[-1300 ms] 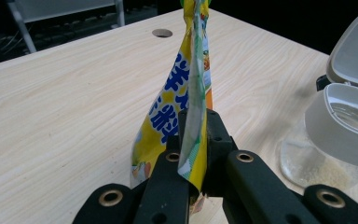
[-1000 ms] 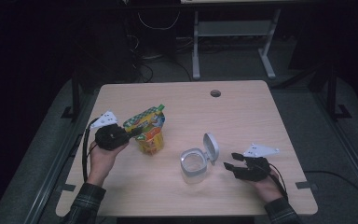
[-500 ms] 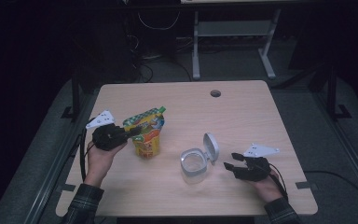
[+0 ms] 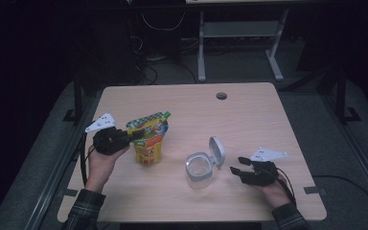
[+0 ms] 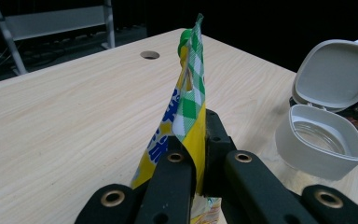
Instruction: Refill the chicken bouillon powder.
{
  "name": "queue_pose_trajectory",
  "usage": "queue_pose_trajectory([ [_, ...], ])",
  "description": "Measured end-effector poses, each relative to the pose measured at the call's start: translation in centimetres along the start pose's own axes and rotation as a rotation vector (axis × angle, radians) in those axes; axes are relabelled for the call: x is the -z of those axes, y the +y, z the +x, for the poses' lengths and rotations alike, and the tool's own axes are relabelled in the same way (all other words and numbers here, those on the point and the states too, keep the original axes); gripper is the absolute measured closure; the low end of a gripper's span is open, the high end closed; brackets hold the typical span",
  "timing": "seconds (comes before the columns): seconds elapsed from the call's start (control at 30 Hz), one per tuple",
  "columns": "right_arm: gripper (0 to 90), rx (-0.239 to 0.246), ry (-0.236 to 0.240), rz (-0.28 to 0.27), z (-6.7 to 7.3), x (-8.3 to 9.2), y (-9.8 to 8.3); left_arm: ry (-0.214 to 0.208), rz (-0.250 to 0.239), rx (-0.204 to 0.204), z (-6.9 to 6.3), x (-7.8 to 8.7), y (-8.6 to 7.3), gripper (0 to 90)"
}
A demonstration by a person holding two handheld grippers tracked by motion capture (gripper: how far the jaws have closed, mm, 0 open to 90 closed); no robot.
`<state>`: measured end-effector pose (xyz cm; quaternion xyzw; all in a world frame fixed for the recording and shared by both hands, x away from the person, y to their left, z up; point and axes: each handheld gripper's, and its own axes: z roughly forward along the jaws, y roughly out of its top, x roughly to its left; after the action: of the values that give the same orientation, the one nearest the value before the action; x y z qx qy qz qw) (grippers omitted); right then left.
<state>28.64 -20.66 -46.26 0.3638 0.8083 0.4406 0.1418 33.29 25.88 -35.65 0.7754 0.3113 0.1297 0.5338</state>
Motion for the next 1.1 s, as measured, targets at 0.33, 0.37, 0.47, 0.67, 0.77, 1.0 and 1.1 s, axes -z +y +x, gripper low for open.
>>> queue_pose_trajectory([
  [0.33, 46.6, 0.000, 0.005, -0.002, 0.0, 0.0, 0.0, -0.033, -0.031, 0.006, -0.4, 0.7, 0.4, 90.0],
  [0.37, 46.6, -0.001, 0.005, -0.001, 0.1, 0.0, 0.0, -0.036, -0.034, 0.010, -0.4, 0.7, 0.4, 90.0],
  [0.47, 46.6, -0.001, 0.005, -0.002, 0.0, 0.0, 0.0, -0.042, -0.032, 0.002, -0.6, 0.8, 0.5, 90.0],
  [0.67, 47.4, -0.004, 0.009, -0.002, 0.1, 0.1, 0.0, -0.061, -0.043, 0.000, -0.9, 1.1, 0.8, 90.0],
  [0.77, 47.5, -0.005, 0.010, -0.001, 0.1, 0.1, 0.0, -0.074, -0.045, -0.003, -1.0, 1.3, 1.0, 90.0],
  [1.0, 52.1, -0.005, 0.017, -0.001, 0.1, 0.1, 0.0, -0.100, -0.058, -0.006, -1.5, 1.5, 1.3, 90.0],
  [1.1, 60.8, -0.014, 0.027, 0.003, 0.2, 0.3, 0.0, -0.114, -0.054, -0.009, -1.7, 1.6, 1.5, 90.0],
])
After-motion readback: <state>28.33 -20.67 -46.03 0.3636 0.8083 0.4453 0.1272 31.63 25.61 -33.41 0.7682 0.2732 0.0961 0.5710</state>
